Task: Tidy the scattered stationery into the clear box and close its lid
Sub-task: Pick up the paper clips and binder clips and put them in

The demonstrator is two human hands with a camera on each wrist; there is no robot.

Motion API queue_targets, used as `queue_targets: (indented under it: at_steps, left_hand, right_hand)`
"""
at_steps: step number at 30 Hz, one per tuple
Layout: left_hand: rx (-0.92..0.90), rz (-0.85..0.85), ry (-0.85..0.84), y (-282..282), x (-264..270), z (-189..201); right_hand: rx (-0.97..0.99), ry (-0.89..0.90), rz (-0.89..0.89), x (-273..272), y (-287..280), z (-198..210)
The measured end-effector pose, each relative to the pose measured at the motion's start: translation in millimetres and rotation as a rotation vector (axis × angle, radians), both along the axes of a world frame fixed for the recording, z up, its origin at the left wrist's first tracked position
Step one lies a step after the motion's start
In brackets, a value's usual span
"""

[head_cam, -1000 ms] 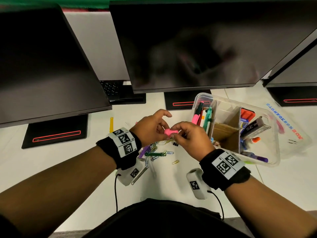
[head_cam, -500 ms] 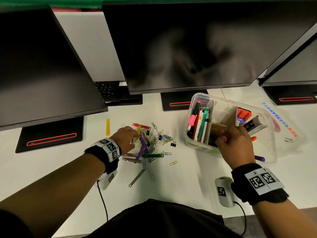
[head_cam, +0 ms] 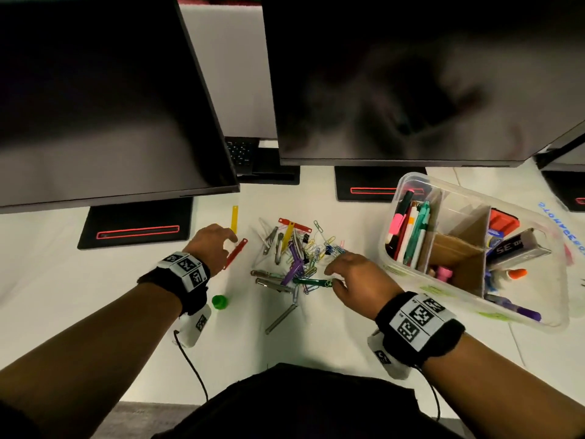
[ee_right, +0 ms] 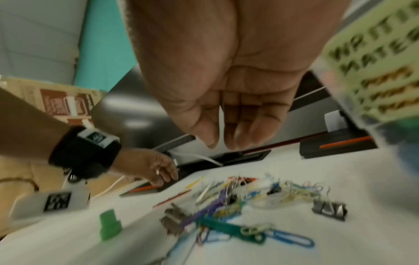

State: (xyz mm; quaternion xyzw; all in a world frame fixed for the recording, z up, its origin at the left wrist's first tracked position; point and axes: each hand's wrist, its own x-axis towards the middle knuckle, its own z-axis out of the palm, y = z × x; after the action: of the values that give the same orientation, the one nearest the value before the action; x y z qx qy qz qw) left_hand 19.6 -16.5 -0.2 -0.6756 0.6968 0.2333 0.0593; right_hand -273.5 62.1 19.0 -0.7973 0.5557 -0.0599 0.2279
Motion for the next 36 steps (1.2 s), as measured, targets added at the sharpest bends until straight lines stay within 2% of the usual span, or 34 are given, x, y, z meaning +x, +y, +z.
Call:
queue_targets:
  at_steps: [3, 7, 11, 13, 15, 17, 19, 24, 26, 28, 31, 34, 36]
  left_hand:
    - [0.042, 0.05, -0.017, 6, 13, -2]
    - [0.075, 0.057, 0.04, 14, 21, -5]
    - [0.204, -0.101, 0.06, 22, 17, 4]
    - [0.338, -0.165, 0.055, 27, 15, 12]
    - [0.445, -0.237, -0.019, 33, 14, 15]
    - [0.45, -0.317, -0.088, 37, 11, 11]
    - [0.394, -0.34, -0.082, 40, 4, 9]
    - [0.261, -0.306, 0.137, 32, -24, 16]
    - [0.186, -0.261, 0.27, 27, -42, 25]
    - [0.172, -0.171, 0.472, 22, -61, 33]
    - [0.165, -0.104, 0.749, 18, -89, 51]
    - [0.176, -0.036, 0.866, 14, -108, 60]
    - [0.178, -0.021, 0.857, 10, -108, 56]
  right_hand:
    - [0.095, 0.09, 0.038, 11, -12, -13]
    - [0.118, 0.103, 0.073, 19, -25, -21]
    - [0.188, 0.128, 0.207, 33, -22, -26]
    - [0.218, 0.129, 0.208, 37, -20, -29]
    - [0.229, 0.128, 0.193, 40, -20, -31]
    - [0.238, 0.128, 0.18, 41, -20, -33]
    - [0.245, 0.118, 0.167, 41, -19, -32]
    - [0.257, 0.047, 0.074, 37, -14, -26]
    - [0.306, -0.073, -0.021, 38, -13, -20]
    - [0.307, -0.238, -0.133, 40, -12, -11]
    - [0.174, -0.411, -0.278, 38, -13, 7]
    - [0.037, -0.46, -0.372, 25, -10, 30]
    - [-0.054, -0.432, -0.431, 11, -6, 45]
